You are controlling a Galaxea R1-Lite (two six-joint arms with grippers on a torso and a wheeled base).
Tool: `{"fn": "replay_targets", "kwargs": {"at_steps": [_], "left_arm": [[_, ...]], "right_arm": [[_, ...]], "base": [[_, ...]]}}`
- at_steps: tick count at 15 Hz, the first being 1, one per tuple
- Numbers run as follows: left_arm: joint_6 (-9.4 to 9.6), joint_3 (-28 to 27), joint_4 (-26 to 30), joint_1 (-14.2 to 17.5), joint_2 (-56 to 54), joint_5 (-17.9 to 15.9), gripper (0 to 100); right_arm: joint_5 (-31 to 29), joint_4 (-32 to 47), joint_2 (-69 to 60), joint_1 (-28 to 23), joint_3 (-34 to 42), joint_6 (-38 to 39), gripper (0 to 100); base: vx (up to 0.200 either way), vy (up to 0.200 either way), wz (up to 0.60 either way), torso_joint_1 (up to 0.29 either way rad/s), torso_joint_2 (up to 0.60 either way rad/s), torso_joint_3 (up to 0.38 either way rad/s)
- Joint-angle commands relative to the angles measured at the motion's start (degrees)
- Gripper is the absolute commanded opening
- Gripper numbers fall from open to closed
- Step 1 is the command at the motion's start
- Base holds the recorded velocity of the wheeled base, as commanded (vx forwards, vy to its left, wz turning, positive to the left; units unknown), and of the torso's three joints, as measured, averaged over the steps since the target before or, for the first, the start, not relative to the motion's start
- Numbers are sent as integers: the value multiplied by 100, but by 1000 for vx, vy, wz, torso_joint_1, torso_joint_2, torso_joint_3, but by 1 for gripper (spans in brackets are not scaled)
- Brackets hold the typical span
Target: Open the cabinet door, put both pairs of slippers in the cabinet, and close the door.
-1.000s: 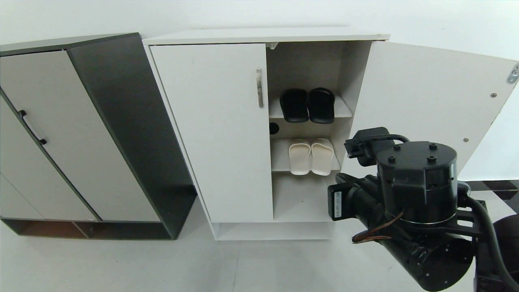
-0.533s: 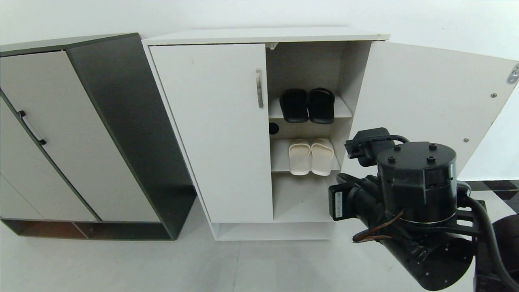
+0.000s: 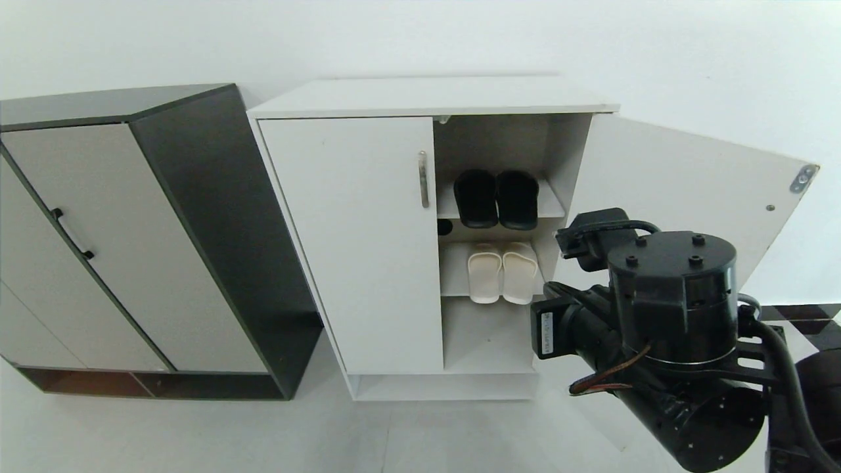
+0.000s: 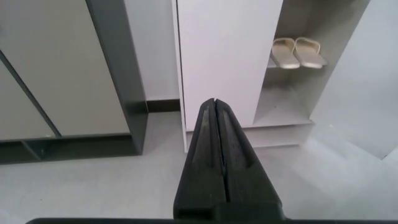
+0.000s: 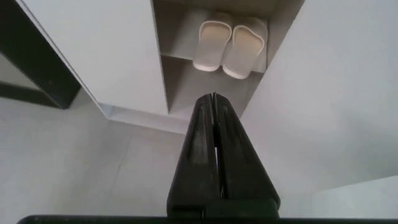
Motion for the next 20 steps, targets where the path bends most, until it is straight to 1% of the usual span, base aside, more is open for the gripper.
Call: {"fn": "replay_targets", "kwargs": {"at_steps": [1, 10, 20], "left_arm": [[0, 2, 0, 7, 6, 1, 0], [0, 2, 0, 7, -2, 1, 0], [0, 2, 0, 7, -2, 1, 0]], "right_arm": [[-2, -1, -3, -11, 1, 0, 0], [-2, -10, -3, -20, -17, 0, 0], [-2, -18, -12, -20, -8, 0, 0]], "base": [[0, 0, 0, 124, -456, -354], [0, 0, 0, 148, -471, -326], [0, 0, 0, 211, -522, -315]]}}
